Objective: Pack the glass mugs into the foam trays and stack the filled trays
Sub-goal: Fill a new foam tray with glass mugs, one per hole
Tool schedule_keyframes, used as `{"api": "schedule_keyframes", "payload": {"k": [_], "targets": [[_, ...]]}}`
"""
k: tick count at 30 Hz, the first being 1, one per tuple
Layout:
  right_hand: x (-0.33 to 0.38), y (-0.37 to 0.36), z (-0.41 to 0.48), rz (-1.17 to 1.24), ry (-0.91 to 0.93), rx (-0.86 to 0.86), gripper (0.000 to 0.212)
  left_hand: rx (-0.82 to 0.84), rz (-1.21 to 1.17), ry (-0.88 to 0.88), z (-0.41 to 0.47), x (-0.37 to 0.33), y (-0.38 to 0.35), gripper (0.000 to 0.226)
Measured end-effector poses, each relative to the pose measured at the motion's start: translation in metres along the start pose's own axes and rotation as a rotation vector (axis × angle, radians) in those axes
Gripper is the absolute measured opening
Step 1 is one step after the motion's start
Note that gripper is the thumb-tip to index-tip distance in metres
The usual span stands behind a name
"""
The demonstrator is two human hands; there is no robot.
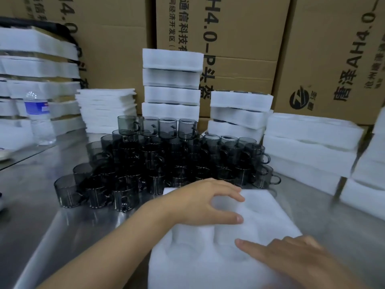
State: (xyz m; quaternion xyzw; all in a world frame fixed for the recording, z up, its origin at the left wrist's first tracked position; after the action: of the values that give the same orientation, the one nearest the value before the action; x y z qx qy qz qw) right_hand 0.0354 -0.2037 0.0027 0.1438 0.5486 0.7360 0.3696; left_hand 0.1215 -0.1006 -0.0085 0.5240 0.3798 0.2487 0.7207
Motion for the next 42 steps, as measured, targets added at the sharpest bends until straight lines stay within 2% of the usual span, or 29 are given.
{"api": "schedule_keyframes", "payload": {"k": [1, 2, 4, 7, 9, 10, 15, 20, 26, 30, 37, 39, 42], "targets": [[-0.005, 0.0, 0.002, 0.185, -0.047, 0.068, 0.034, 0.004, 0.005, -0.003, 0.0, 0.0, 0.0, 0.044], [-0.009, -0.002, 0.003, 0.386, -0.089, 0.16, 0.04, 0.005, 0.01, -0.003, 0.0, 0.0, -0.001, 0.045], [-0.017, -0.006, 0.004, 0.744, -0.206, 0.174, 0.06, 0.002, 0.026, -0.01, -0.001, -0.001, 0.0, 0.045], [-0.031, 0.024, 0.036, 0.907, -0.203, -0.084, 0.051, 0.005, 0.044, -0.031, -0.001, -0.003, 0.001, 0.047], [-0.04, 0.045, 0.059, 0.902, -0.207, -0.279, 0.038, 0.005, 0.036, -0.026, -0.002, -0.003, 0.001, 0.047], [-0.045, 0.047, 0.072, 0.878, -0.224, -0.324, 0.034, 0.006, 0.034, -0.024, -0.002, -0.003, 0.001, 0.047], [-0.067, 0.037, 0.146, 0.701, -0.267, -0.298, 0.004, 0.013, 0.011, -0.017, -0.002, 0.0, 0.002, 0.045], [-0.1, 0.012, 0.216, 0.652, -0.312, -0.193, 0.048, 0.027, -0.001, -0.002, -0.002, 0.004, -0.001, 0.046], [-0.108, -0.032, 0.258, 0.565, -0.376, -0.048, 0.059, 0.006, -0.03, -0.013, -0.001, 0.004, -0.001, 0.046], [-0.109, -0.049, 0.261, 0.454, -0.43, -0.044, 0.052, 0.008, -0.051, -0.017, -0.001, 0.003, 0.0, 0.047], [-0.11, -0.034, 0.251, 0.429, -0.415, -0.24, 0.022, 0.012, -0.059, -0.015, -0.002, 0.003, 0.001, 0.044], [-0.11, -0.025, 0.243, 0.475, -0.423, -0.298, 0.02, 0.011, -0.085, -0.008, -0.002, 0.004, 0.002, 0.042], [-0.106, -0.009, 0.227, 0.668, -0.42, -0.38, 0.016, -0.012, -0.175, 0.024, -0.002, 0.008, 0.004, 0.036]]}}
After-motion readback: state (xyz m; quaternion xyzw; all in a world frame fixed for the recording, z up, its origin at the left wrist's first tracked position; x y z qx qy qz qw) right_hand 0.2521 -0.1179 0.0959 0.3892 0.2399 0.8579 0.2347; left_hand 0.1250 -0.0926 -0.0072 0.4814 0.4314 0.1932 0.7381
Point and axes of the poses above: each hand's wrist, its own z-axis towards the middle knuckle, its own y-axis out of the back of the hand, x = y × z, the point moved 9 cm from there along z, towards the middle knuckle, and after that the axes turned 15 degrees about z, right-handed, at the moved point
